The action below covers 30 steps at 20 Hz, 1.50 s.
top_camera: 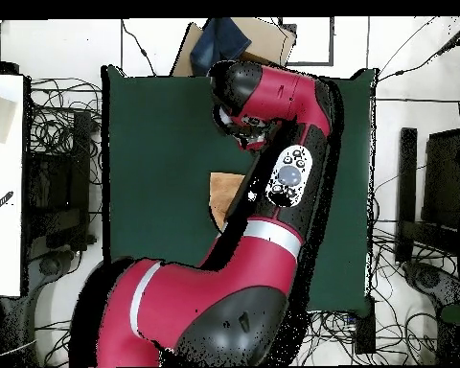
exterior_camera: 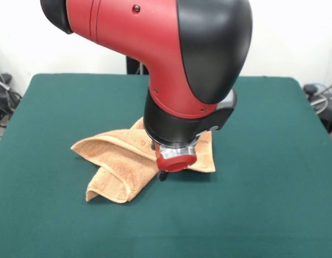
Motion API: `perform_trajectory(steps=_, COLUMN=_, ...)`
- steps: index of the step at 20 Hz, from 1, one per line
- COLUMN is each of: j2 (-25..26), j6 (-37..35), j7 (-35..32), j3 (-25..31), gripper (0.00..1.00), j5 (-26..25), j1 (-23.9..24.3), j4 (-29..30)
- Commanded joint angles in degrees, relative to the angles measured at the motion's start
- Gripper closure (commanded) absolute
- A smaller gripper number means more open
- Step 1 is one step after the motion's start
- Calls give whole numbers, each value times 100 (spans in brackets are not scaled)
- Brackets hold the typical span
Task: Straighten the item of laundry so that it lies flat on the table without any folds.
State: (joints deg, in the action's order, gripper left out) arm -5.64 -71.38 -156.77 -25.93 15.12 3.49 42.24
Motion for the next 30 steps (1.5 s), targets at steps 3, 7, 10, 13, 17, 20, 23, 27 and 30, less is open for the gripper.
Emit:
perform_trajectory(steps=3, j2=321, j6=-64, j7=-2085, j3=99, gripper=0, j5=225, j1=-190, j4=470)
perform_trajectory(steps=7, j2=276, j6=-101, j7=-2167, j3=144, gripper=0, j5=248, j1=-225, j4=515)
perform_trajectory(steps=10, j2=268, j6=-104, j7=-2239, j3=161, gripper=0, j5=256, j1=-247, j4=533)
perform_trajectory(steps=13, j2=269, j6=-78, j7=-2286, j3=175, gripper=0, j5=259, j1=-263, j4=548)
perform_trajectory(steps=17, j2=251, j6=-72, j7=-2298, j3=184, gripper=0, j5=251, j1=-268, j4=571)
perform_trajectory(steps=20, j2=255, j6=-92, j7=-2287, j3=198, gripper=0, j5=249, j1=-262, j4=563)
perform_trajectory(steps=23, j2=237, j6=-112, j7=-2317, j3=211, gripper=0, j5=266, j1=-289, j4=614)
perform_trajectory(steps=27, j2=212, j6=-88, j7=-2344, j3=223, gripper=0, j5=283, j1=-316, j4=661)
perform_trajectory(steps=30, j2=179, j6=-85, j7=-2357, j3=234, gripper=0, j5=306, j1=-348, j4=716)
